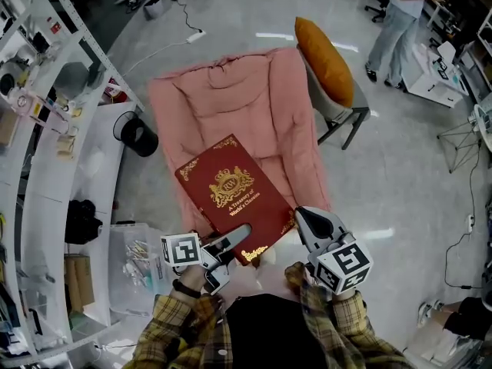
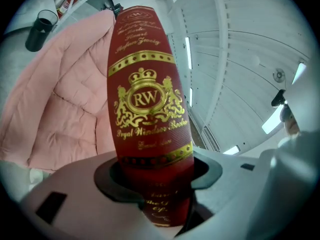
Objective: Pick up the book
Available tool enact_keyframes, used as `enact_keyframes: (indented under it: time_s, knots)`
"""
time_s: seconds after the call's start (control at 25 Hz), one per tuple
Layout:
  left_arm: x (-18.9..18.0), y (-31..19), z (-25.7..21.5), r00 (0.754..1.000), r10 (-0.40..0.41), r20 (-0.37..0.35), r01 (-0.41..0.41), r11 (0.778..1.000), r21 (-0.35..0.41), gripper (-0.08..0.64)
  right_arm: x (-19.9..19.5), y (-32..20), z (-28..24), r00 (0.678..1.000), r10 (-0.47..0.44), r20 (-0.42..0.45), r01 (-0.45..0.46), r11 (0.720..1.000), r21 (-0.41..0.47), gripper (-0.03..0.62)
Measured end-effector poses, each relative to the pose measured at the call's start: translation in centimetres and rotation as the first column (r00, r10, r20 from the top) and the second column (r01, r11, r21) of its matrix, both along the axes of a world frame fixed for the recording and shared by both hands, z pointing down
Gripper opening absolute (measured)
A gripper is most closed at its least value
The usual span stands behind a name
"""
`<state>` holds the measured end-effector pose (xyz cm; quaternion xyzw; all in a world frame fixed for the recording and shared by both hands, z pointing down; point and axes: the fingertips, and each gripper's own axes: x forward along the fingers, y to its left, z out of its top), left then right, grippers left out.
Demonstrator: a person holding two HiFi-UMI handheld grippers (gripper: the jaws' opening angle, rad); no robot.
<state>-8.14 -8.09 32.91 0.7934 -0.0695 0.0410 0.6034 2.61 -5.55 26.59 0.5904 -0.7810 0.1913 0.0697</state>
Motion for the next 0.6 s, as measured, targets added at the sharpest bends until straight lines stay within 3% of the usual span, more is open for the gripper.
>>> enact_keyframes:
  time_s: [0.2,0.32,0.6]
  knots:
    - [-1.4,0.9,-2.3,0.998,-0.034,-0.044,0.034,0.999,0.004,0.249,0.0,0.3,-3.1,0.998,-0.009,-0.063,0.012,0.999,0.051,0.017]
    - [-2.3,1.8,-2.9,0.997,-0.078,-0.018,0.077,0.995,-0.057,0.249,0.4,0.7,-4.2,0.997,-0.006,-0.072,0.01,0.998,0.067,0.017]
    - [-1.6,1.9,-5.6,0.995,-0.081,-0.052,0.082,0.996,0.035,0.249,1.1,1.0,-5.3,0.997,0.001,-0.076,0.005,0.997,0.082,0.016]
